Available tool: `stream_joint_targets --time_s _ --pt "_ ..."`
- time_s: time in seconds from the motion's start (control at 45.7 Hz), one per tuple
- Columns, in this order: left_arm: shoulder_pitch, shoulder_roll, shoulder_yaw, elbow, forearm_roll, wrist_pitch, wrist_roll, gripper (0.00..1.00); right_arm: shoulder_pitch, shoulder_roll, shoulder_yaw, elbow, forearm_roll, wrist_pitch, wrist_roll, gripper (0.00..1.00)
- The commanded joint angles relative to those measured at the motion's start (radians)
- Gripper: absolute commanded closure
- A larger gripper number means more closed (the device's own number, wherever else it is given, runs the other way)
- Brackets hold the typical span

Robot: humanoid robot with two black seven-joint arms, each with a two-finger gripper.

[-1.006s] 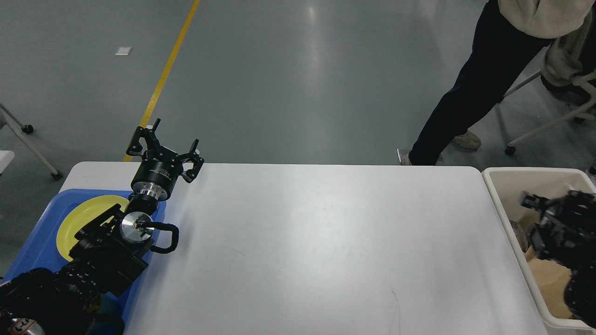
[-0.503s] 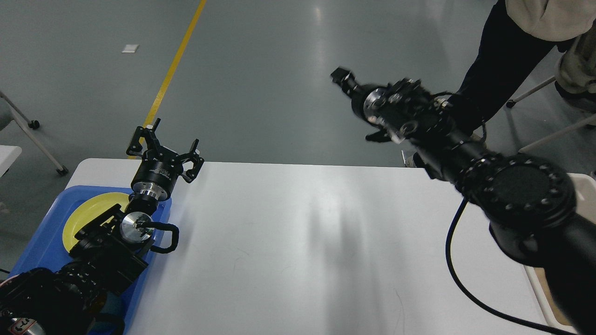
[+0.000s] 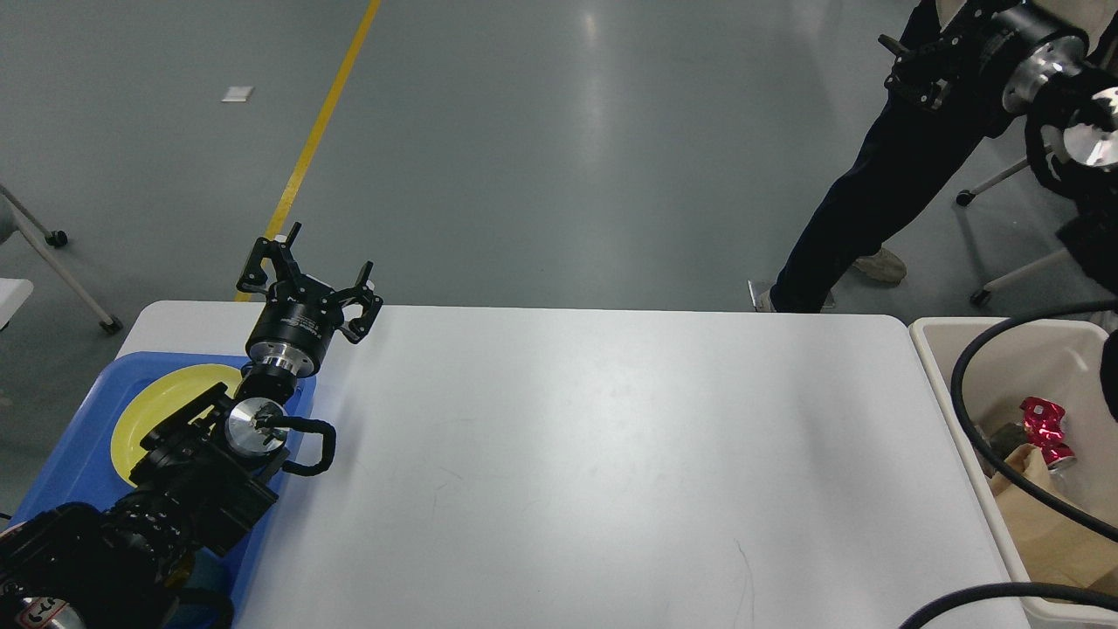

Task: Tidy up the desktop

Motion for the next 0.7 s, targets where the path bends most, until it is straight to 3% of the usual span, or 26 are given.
stream_joint_targets --time_s 0.0,0.219,0.678 --pt "0.000 0.000 0.000 0.000 0.000 0.000 0.000 0.03 -0.127 0.000 0.119 0.027 0.018 0.073 0.003 0.00" --pt "0.000 0.000 0.000 0.000 0.000 0.000 0.000 0.03 -0.285 0.021 0.143 0.092 0.038 0.087 0.012 0.00" --pt "0.000 0.000 0.000 0.000 0.000 0.000 0.000 0.03 -0.379 -0.025 0.176 0.095 0.039 0.133 0.014 0.00"
